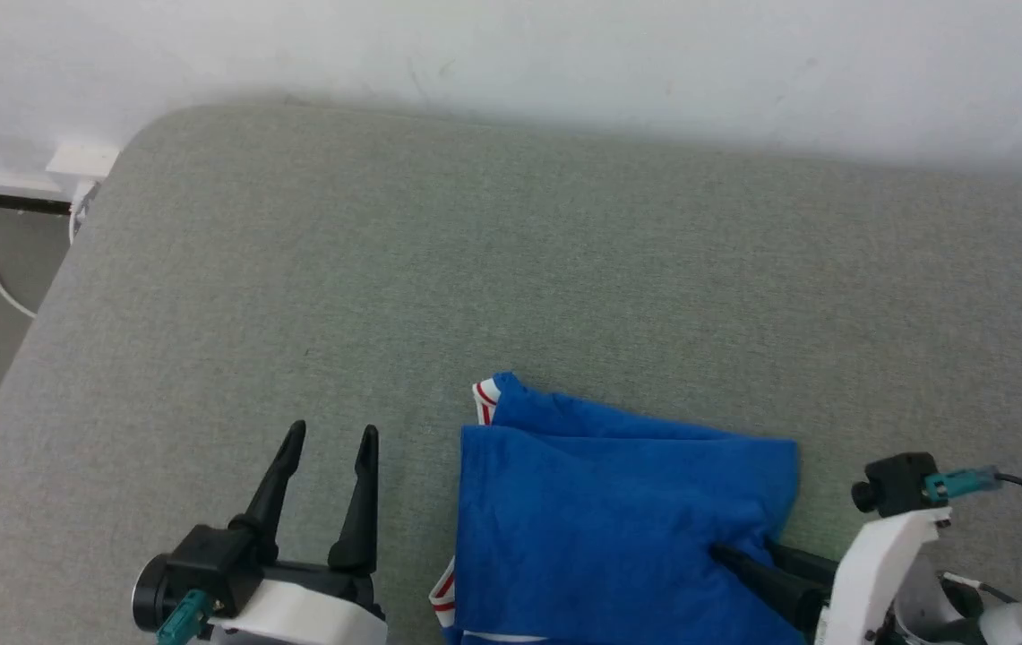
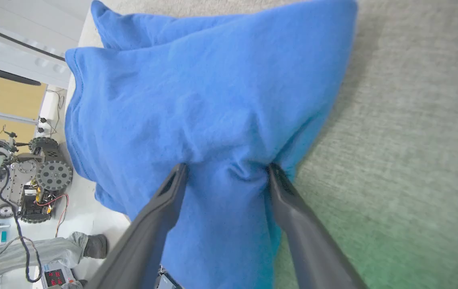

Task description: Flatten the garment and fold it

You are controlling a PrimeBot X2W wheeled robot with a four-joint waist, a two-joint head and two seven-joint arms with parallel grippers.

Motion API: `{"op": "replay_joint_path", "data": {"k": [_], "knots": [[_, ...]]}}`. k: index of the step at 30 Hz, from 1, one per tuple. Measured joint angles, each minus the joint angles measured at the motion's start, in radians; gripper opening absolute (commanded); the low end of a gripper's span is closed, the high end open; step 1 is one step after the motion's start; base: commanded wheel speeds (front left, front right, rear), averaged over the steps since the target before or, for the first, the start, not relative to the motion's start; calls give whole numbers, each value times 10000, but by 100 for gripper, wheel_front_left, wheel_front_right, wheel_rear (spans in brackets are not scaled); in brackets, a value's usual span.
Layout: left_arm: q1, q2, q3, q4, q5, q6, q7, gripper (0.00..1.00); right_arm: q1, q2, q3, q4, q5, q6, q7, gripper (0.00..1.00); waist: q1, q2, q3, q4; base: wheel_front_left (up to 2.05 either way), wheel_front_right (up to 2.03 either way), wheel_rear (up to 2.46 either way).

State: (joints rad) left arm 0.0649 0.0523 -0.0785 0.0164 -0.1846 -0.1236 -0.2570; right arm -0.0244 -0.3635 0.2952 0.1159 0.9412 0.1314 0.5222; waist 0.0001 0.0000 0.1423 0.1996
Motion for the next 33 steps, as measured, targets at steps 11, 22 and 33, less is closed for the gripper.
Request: {"op": "replay_joint_path", "data": {"k": [11, 22, 33], "knots": [[-54, 2, -119, 17, 0, -2, 0, 100, -719, 94, 796, 1101, -667, 2, -748, 0, 0, 0, -195, 213, 0, 0, 0], [-61, -2, -888, -228, -270, 21, 0, 100, -2434, -1549, 1720, 826, -4558, 4, -1066, 0, 0, 0, -336, -788, 0, 0, 0], [-895, -15, -1699, -690, -322, 159, 0, 100, -4730, -3856, 2917, 477, -6518, 15, -594, 0, 0, 0, 230, -2675, 0, 0, 0]]}}
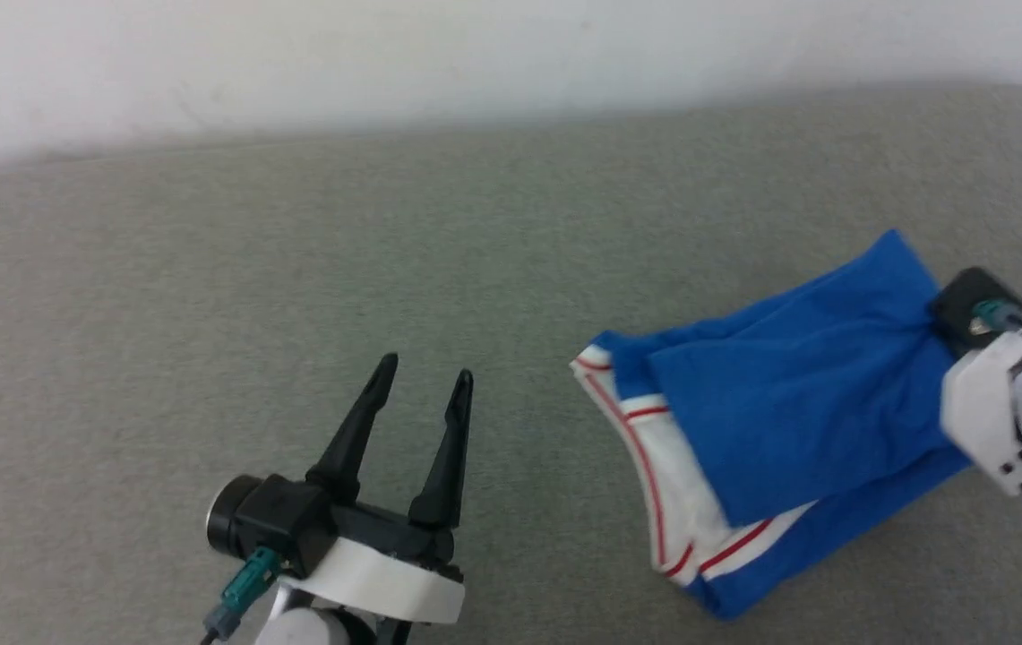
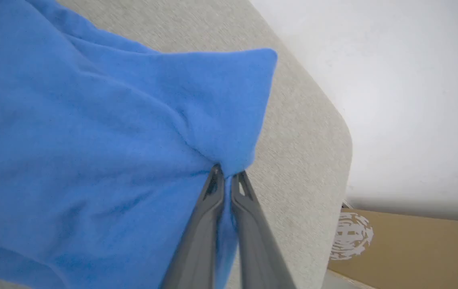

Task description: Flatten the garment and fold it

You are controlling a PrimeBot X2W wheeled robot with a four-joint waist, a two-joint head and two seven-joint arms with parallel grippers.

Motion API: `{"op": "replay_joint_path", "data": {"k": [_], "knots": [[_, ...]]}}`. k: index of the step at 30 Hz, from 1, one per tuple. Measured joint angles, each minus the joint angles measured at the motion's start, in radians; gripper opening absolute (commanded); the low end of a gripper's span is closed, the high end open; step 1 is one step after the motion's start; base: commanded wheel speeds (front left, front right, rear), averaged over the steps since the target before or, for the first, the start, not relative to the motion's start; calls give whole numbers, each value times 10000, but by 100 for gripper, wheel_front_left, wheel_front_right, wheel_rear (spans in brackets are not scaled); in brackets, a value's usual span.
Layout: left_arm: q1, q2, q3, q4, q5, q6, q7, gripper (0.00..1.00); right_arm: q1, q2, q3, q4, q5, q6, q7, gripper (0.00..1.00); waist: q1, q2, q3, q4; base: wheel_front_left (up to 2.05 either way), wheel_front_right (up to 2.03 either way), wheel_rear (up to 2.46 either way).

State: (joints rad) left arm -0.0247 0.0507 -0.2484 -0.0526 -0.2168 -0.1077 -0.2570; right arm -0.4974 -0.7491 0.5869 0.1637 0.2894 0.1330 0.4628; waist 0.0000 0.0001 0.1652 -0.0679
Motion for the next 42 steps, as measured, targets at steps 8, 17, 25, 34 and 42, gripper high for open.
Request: {"op": "replay_joint_path", "data": {"k": [8, 17, 25, 34, 42], "knots": [[-881, -4, -134, -351, 619, -61, 0, 100, -595, -1175, -675, 1388, -263, 0, -1227, 0, 1, 0, 1231, -899, 0, 0, 0], [-1553, -2, -295, -688, 947, -150, 0, 100, -1026, -1327, -2709, 4071, -1252, 0, -3359, 0, 2, 0, 2849, -1254, 0, 0, 0], [-1707, 0, -380, -752, 968, -151, 0, 100, -1126, -1175, -4257, 5682, -2255, 2, -4238, 0, 2, 0, 3752, -1174, 0, 0, 0], [-1817, -2, -410, -663, 920, -155, 0, 100, -1282, -621, -4865, 6546, -2713, 0, -4842, 100, 0, 0, 3821, -895, 0, 0, 0], [-1248, -2, -25, -339, 395, -155, 0, 100, -1413, -194, -4878, 6502, -2378, -2, -5476, 100, -1, 0, 2814, -839, 0, 0, 0]]}}
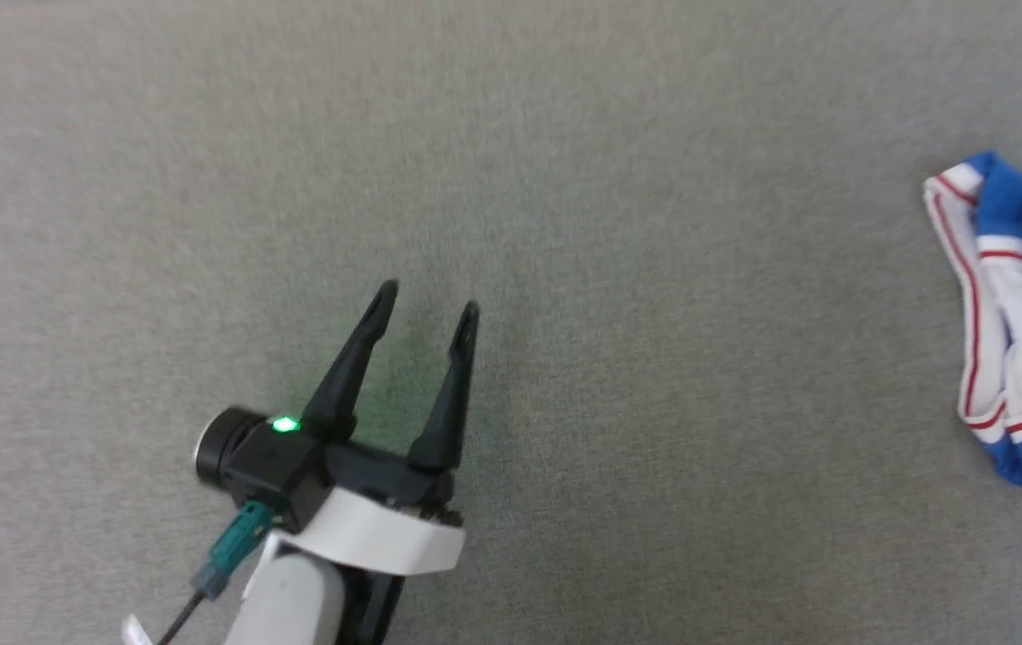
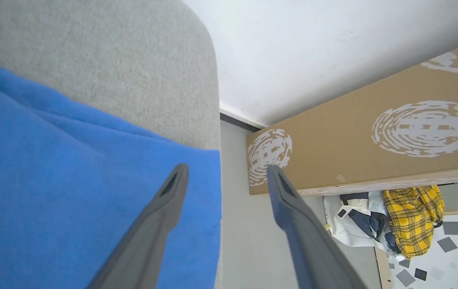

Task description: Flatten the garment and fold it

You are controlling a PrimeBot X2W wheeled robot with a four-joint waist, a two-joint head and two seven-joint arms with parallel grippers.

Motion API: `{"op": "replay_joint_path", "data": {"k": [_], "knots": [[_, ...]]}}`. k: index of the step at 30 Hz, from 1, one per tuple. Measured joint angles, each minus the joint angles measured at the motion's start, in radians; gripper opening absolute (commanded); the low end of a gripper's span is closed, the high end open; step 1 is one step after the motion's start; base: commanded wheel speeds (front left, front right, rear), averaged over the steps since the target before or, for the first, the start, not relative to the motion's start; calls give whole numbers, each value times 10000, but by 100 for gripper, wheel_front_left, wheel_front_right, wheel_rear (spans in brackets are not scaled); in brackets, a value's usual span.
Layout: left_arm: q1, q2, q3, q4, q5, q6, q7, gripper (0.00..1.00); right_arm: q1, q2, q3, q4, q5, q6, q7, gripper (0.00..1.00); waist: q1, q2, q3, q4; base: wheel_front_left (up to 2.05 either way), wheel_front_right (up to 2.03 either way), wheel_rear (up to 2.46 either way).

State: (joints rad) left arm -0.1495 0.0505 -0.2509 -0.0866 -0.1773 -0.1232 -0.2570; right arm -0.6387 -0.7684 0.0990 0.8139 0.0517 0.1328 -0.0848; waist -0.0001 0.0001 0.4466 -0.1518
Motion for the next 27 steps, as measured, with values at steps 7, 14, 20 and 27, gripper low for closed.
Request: {"op": "replay_joint_path", "data": {"k": [7, 14, 20, 27], "knots": [[843, 0, 755, 27, -431, 433, 2, 100, -23, 1011, -23, -1195, 1252, 0, -1087, 100, -2, 0, -1364, 67, 0, 0, 0], [1687, 2, 1386, 328, -403, 704, 0, 100, 1321, 2326, -447, -3085, 1877, -2, -1461, 100, -3, 0, -2695, 303, 0, 0, 0], [2010, 2, 1810, 545, -318, 1001, 0, 100, 3147, 3825, -1191, -4932, 1918, -4, -1580, 100, -3, 0, -3564, 721, 0, 0, 0], [2340, 2, 1944, 805, -102, 1246, 0, 100, 5131, 5611, -1779, -6312, 1651, -12, -1638, 100, -1, 0, -4153, 1405, 0, 0, 0]]}}
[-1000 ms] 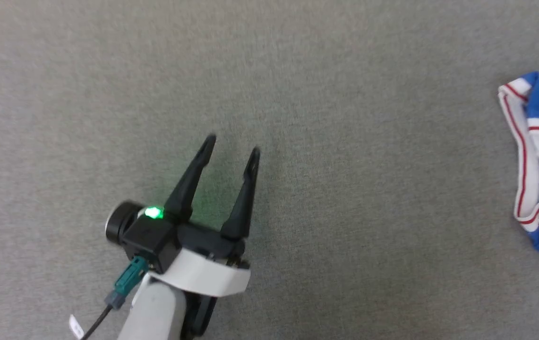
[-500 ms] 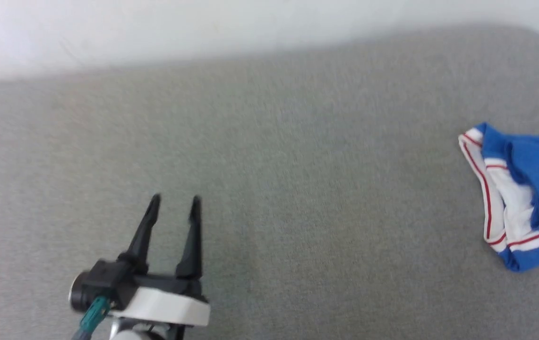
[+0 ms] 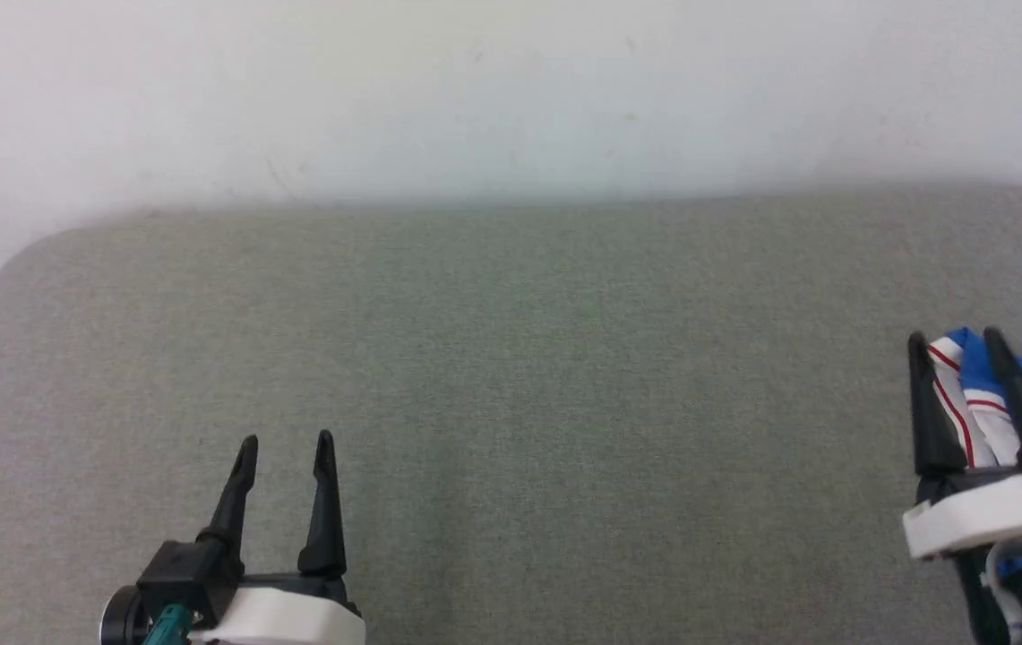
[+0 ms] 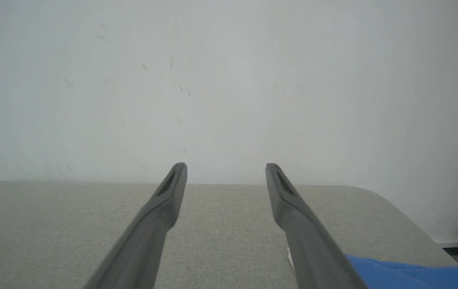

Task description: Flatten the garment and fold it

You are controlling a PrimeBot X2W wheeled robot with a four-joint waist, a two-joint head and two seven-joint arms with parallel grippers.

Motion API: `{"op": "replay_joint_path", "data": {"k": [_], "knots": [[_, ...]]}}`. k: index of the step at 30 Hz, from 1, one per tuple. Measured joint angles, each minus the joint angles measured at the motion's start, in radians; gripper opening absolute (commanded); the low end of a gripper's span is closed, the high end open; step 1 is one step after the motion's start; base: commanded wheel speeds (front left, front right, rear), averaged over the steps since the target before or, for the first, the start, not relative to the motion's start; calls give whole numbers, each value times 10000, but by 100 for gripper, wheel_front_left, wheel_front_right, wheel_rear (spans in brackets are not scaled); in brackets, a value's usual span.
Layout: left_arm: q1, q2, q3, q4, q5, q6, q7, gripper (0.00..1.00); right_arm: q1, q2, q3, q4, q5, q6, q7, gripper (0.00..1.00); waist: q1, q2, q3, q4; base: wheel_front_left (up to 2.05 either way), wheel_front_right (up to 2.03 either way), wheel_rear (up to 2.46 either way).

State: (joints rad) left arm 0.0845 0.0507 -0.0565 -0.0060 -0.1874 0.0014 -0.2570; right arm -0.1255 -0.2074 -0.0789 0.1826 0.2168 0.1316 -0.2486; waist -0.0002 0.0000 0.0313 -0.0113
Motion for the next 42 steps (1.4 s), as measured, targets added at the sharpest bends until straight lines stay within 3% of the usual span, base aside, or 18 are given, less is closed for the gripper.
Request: {"op": "replay_joint_path", "data": {"k": [10, 17, 34, 35, 42], "knots": [[204, 2, -2, 476, 311, 84, 0, 100, 1580, 1191, -6, -616, -920, 0, -81, 100, 1, 0, -371, 634, 0, 0, 0], [205, 0, -40, 746, 654, 86, 0, 100, 1915, 1384, 207, -807, -1845, 0, -84, 100, 2, 0, -372, 692, 0, 0, 0], [202, 0, -146, 612, 719, 184, 0, 100, 1941, 1507, 151, -1005, -1877, 0, -84, 100, 2, 0, -367, 650, 0, 0, 0], [200, 0, -148, 585, 704, 184, 4, 0, 1939, 1505, 155, -1009, -1877, 0, -81, 0, 2, 0, -360, 654, 0, 0, 0], [198, 2, -134, 589, 708, 182, 61, 0, 1936, 1499, 176, -1005, -1879, 0, -56, 0, 2, 0, -357, 638, 0, 0, 0]]}}
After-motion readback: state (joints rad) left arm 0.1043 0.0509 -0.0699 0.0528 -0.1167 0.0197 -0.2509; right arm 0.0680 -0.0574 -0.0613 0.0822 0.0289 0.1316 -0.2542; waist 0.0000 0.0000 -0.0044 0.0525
